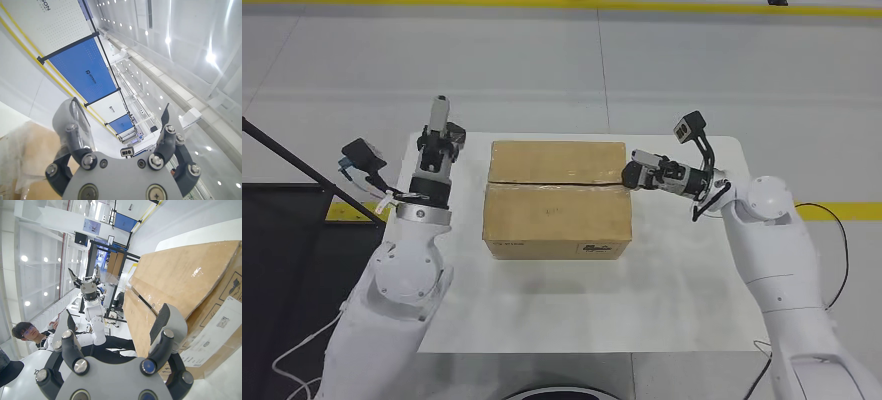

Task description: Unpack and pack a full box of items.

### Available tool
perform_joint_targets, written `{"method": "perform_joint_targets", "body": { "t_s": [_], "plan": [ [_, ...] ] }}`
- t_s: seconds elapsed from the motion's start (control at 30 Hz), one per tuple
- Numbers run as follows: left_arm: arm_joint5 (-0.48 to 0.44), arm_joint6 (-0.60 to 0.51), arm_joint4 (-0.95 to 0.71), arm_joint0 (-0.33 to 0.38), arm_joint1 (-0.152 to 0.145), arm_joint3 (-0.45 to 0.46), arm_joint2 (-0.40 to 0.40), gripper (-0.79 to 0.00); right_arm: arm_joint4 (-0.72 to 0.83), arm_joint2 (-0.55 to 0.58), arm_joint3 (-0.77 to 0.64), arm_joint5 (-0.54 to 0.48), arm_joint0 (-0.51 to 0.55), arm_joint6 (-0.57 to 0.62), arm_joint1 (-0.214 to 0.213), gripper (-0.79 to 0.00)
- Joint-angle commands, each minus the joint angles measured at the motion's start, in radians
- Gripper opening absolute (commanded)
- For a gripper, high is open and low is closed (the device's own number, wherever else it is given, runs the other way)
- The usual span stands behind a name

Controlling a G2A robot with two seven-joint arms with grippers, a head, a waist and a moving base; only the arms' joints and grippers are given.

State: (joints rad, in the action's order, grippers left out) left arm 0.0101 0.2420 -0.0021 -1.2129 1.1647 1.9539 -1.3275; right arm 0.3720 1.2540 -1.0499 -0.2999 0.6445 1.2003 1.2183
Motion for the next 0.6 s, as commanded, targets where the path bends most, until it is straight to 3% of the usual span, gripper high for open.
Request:
{"method": "perform_joint_targets", "body": {
  "t_s": [0.0,0.57],
  "plan": [
    [0.009,-0.011,0.005,0.017,0.006,-0.009,0.026,0.0,0.004,0.004,0.002,-0.002,0.002,0.002,-0.003,0.0],
    [0.036,-0.085,0.024,0.152,0.053,-0.099,0.182,0.0,0.01,0.023,0.0,-0.002,0.024,-0.002,-0.022,0.0]
  ]
}}
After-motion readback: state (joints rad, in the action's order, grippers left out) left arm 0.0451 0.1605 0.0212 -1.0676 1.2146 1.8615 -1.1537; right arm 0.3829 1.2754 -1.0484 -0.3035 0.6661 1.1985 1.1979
